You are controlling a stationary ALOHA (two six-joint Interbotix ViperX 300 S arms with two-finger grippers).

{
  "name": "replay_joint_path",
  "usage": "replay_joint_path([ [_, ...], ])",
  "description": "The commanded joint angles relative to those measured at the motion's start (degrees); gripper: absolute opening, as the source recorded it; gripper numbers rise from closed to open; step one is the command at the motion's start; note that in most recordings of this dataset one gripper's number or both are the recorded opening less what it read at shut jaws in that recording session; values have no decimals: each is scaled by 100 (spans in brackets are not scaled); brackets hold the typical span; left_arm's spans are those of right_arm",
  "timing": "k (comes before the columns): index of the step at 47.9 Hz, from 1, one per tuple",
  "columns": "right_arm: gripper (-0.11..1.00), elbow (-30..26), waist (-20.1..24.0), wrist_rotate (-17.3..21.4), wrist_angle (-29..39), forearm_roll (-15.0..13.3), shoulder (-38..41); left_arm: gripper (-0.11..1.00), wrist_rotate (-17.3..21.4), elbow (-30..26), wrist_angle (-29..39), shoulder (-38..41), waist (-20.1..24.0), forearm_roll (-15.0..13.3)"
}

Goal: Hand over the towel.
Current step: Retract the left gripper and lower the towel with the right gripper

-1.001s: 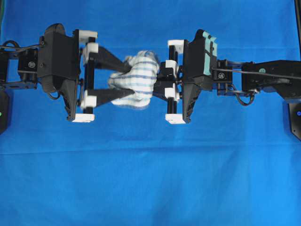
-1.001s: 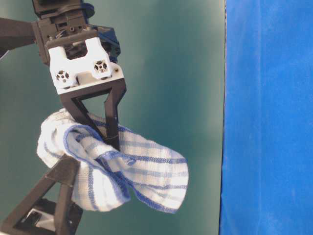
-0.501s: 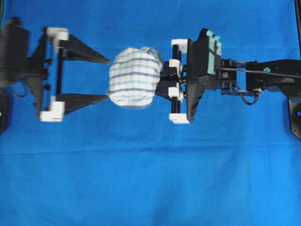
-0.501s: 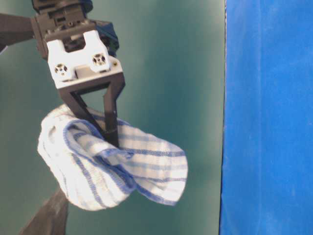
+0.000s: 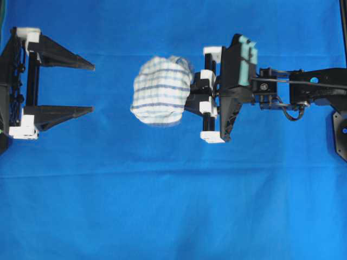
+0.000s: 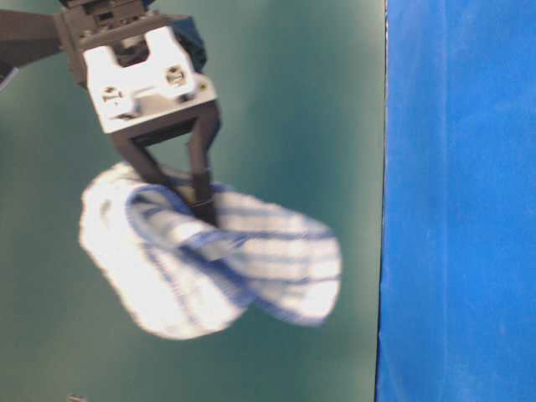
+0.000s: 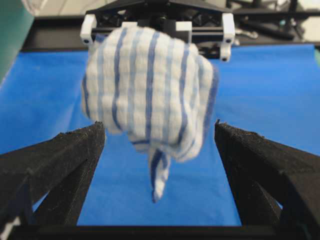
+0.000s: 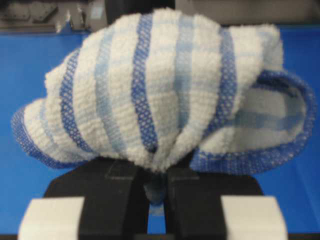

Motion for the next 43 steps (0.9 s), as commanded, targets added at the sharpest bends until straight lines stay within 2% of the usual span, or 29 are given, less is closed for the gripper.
replay_joint_path([
  [1,6,-352,-9,44,686,35,132,94,-9,-79,-26,26,-9,0],
  [8,6,-773,-9,114,1828,35,659,94,-9,-70,-26,70,-9,-9],
  [15,6,-1125,-9,158,2540,35,1327,94,-9,-53,-26,79,-9,-9],
  [28,6,-1222,-18,176,2505,35,2127,94,-18,-18,-26,79,-9,-9],
  [43,6,-1213,-18,422,2522,26,2197,94,-18,-9,-26,105,-9,0],
])
